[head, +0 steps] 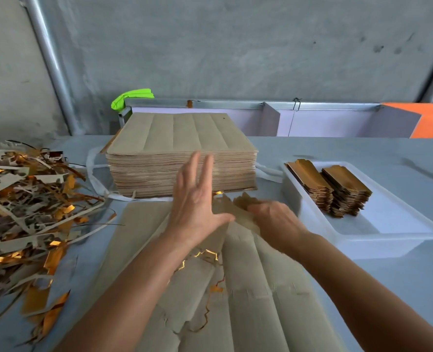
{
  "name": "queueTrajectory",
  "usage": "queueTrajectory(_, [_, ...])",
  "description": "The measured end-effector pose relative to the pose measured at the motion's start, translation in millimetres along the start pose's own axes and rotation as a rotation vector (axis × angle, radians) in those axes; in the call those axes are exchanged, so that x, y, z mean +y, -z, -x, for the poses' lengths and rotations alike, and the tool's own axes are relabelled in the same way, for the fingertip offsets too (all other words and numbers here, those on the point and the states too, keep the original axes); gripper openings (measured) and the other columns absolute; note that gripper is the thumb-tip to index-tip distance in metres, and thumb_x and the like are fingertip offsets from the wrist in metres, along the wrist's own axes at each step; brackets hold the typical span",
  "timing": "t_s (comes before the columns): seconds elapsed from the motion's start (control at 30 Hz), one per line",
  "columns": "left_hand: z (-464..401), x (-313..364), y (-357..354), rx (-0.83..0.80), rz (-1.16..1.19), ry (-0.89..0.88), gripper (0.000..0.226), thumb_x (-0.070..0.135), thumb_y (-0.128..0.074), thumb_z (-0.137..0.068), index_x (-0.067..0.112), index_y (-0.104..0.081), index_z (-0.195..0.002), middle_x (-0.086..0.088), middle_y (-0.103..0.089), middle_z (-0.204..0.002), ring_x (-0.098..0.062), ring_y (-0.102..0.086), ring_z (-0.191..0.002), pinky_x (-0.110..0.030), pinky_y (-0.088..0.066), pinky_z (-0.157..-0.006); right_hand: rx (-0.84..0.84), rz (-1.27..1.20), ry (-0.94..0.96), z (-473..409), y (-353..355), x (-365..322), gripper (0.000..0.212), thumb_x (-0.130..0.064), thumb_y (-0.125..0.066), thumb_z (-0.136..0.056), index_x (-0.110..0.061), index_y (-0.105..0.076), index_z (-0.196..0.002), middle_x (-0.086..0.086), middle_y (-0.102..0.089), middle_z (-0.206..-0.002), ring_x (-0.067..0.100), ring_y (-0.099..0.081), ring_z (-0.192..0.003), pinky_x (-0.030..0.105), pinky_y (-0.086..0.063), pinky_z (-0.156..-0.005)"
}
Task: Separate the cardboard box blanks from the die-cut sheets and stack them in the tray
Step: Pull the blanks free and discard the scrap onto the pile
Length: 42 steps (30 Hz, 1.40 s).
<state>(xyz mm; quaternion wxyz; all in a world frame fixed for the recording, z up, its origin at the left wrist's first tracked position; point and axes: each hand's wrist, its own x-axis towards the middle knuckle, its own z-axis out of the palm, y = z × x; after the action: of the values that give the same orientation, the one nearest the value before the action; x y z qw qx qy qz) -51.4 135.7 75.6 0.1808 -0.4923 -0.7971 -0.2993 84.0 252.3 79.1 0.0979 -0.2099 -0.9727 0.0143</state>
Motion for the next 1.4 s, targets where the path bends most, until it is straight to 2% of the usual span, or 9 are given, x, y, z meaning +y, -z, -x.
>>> queueTrajectory(0.17, [-20,-13,1,-0.295,0.077,-0.175,0.041,0.027,-0.066,-0.086,0.024,-0.061,-0.126,-0.006,-0.070,-0.103,-0.021,-0.060,-0.101,-0.035,-0.037,-0.101,0.060,-0.074,0.034,0,1,0,0.020,-0.003,-0.045,-0.095,-0.011,-0.061,-0.104,0.008,-0.061,-0.099,0.019,-0.050,-0.072,0.026,-0.040,-0.065])
queueTrajectory(0.3, [-25,-35,9,-0.260,0.282,0.055,0.019,0.016,-0.054,-0.095,0.009,-0.072,-0.098,0.003,-0.062,-0.055,0.004,-0.055,-0.047,-0.007,-0.041,-0.063,0.185,-0.605,-0.304,7,5,25,0.018,-0.002,-0.049,-0.090,-0.009,-0.062,-0.100,0.010,-0.065,-0.098,0.028,-0.060,-0.089,0.035,-0.053,-0.079])
queueTrajectory(0.43, [-32,-40,25,-0.099,0.584,0.370,0.024,0.008,-0.044,-0.097,0.000,-0.061,-0.081,0.001,-0.053,-0.041,-0.010,-0.056,-0.038,-0.019,-0.046,-0.047,0.248,-0.768,-0.416,12,2,28,0.067,0.006,-0.043,-0.089,-0.032,-0.033,-0.144,0.001,-0.051,-0.110,0.025,-0.055,-0.099,0.047,-0.051,-0.088])
queueTrajectory(0.67, [-44,-10,41,-0.104,0.759,0.314,0.025,0.009,-0.048,-0.096,0.008,-0.059,-0.075,0.000,-0.053,-0.042,-0.017,-0.057,-0.039,-0.017,-0.042,-0.042,0.167,-0.429,-0.279,-11,-8,-14,0.036,0.003,-0.043,-0.091,-0.007,-0.065,-0.117,0.016,-0.057,-0.119,0.030,-0.055,-0.103,0.035,-0.046,-0.088])
queueTrajectory(0.83, [-44,2,36,-0.151,0.832,0.289,0.023,0.006,-0.047,-0.096,0.003,-0.060,-0.076,-0.001,-0.054,-0.043,-0.015,-0.055,-0.037,-0.019,-0.042,-0.041,0.152,-0.576,-0.316,-27,-26,-73,0.037,-0.047,-0.057,-0.086,-0.010,-0.059,-0.087,0.007,-0.059,-0.096,0.024,-0.054,-0.085,0.029,-0.041,-0.072])
queueTrajectory(1.0, [-45,-27,34,0.000,0.114,0.232,0.028,0.002,-0.044,-0.090,0.011,-0.066,-0.105,-0.008,-0.069,-0.092,-0.027,-0.063,-0.086,-0.034,-0.050,-0.073,0.192,-0.663,-0.365,-33,-28,-72,0.018,-0.008,-0.045,-0.089,-0.001,-0.062,-0.090,0.017,-0.063,-0.089,0.034,-0.058,-0.087,0.039,-0.048,-0.076])
queueTrajectory(1.2, [-29,-52,26,-0.605,0.281,0.081,0.100,0.076,-0.063,-0.056,0.041,-0.029,-0.144,0.006,-0.032,-0.150,-0.009,-0.032,-0.130,-0.030,-0.028,-0.100,0.109,-0.624,-0.218,-29,-16,-57,0.020,-0.006,-0.048,-0.088,-0.012,-0.067,-0.089,0.012,-0.061,-0.086,0.031,-0.057,-0.084,0.036,-0.045,-0.071])
queueTrajectory(1.27, [-27,-52,22,-0.622,0.137,0.062,0.111,0.078,-0.066,-0.046,0.045,-0.025,-0.144,0.009,-0.036,-0.146,-0.013,-0.035,-0.131,-0.031,-0.034,-0.101,0.077,-0.613,-0.208,-28,-14,-55,0.022,-0.006,-0.047,-0.089,-0.010,-0.067,-0.096,0.011,-0.062,-0.088,0.028,-0.057,-0.083,0.034,-0.046,-0.071])
queueTrajectory(1.4, [-34,-57,24,-0.480,-0.095,-0.023,0.033,0.049,-0.054,-0.085,0.033,-0.065,-0.112,0.012,-0.056,-0.085,-0.017,-0.057,-0.085,-0.027,-0.042,-0.064,0.065,-0.465,-0.155,-24,-14,-52,0.017,-0.009,-0.046,-0.091,-0.011,-0.059,-0.081,0.009,-0.058,-0.083,0.027,-0.056,-0.079,0.034,-0.044,-0.067])
